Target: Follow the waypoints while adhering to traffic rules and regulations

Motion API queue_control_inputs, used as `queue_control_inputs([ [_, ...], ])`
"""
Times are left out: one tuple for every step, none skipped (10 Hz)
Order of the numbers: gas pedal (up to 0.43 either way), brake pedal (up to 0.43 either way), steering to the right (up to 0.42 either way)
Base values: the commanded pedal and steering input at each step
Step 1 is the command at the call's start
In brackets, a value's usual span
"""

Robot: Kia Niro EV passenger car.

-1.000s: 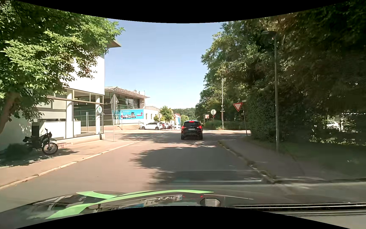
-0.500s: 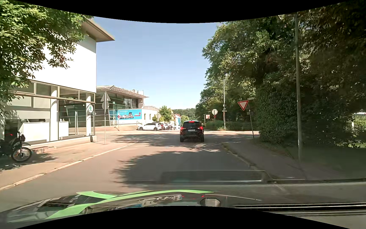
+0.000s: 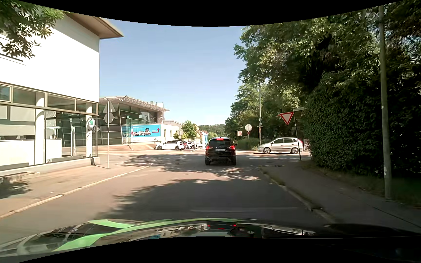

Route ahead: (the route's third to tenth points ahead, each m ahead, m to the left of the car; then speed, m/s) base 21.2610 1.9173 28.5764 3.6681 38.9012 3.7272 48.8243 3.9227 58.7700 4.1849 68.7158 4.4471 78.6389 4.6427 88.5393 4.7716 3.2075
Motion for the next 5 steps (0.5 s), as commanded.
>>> queue_control_inputs([
  [0.0,0.14,-0.004],
  [0.0,0.116,-0.004],
  [0.0,0.104,-0.004],
  [0.0,0.14,-0.004],
  [0.0,0.146,-0.004],
])
